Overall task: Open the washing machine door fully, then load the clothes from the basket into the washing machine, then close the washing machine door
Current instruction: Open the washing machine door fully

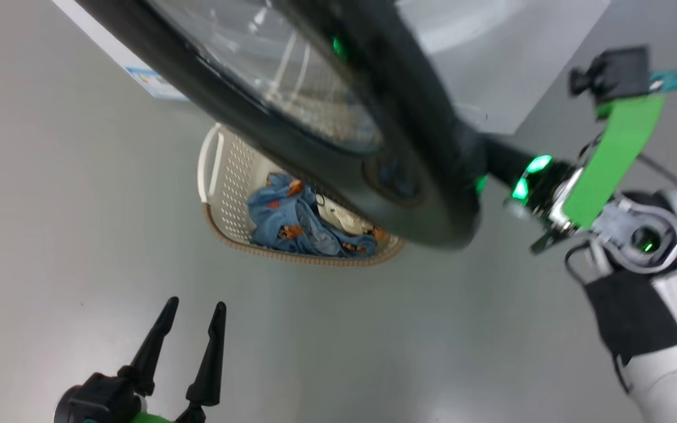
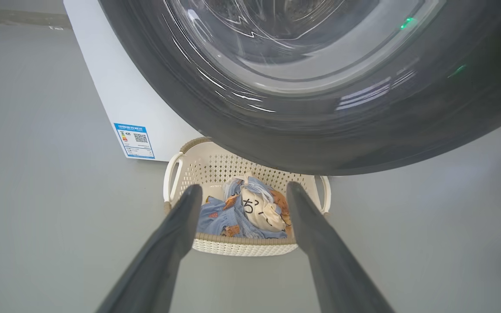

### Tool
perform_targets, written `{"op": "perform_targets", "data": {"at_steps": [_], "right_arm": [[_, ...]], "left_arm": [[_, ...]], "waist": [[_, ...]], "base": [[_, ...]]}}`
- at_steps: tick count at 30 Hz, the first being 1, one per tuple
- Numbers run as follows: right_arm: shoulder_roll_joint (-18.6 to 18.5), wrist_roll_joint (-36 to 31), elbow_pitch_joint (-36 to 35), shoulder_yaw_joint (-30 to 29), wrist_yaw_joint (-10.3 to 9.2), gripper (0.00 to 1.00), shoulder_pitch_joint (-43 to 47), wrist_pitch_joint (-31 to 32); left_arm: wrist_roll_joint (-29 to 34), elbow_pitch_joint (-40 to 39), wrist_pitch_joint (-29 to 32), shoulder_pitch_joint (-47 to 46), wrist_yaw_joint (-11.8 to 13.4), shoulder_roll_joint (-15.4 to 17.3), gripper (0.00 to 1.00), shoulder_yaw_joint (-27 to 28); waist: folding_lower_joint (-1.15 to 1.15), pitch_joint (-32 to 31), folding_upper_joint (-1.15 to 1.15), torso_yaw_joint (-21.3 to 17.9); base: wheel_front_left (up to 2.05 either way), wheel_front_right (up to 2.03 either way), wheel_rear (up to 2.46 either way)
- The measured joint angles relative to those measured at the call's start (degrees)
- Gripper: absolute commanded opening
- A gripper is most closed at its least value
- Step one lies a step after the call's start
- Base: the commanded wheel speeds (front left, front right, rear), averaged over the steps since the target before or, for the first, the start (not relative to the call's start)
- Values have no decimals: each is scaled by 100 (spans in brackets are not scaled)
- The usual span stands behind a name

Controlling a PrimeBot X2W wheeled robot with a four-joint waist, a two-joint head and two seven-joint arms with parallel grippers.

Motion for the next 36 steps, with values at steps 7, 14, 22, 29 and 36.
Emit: {"op": "perform_targets", "data": {"at_steps": [7,14,22,29,36], "right_arm": [[186,-49,-55,452,-7,0,623,-137],[464,-155,-52,948,-8,0,1006,-372],[649,-155,209,1361,-8,0,1213,-789],[777,-123,456,1720,-8,0,1273,-1181],[821,23,549,2018,-8,0,1382,-1381]], "left_arm": [[-122,133,0,42,19,1,100,-25],[-226,191,0,217,18,3,100,-123],[-421,209,0,260,67,5,100,-336],[-490,209,0,274,102,7,100,-494],[-500,211,0,355,127,9,100,-470]], "waist": [[0,-555,0,113],[0,-1076,0,287],[-1,-1490,0,599],[0,-1782,0,842],[0,-2012,0,882]], "base": [[0,0,0],[0,0,0],[0,0,0],[0,0,0],[0,0,0]]}}
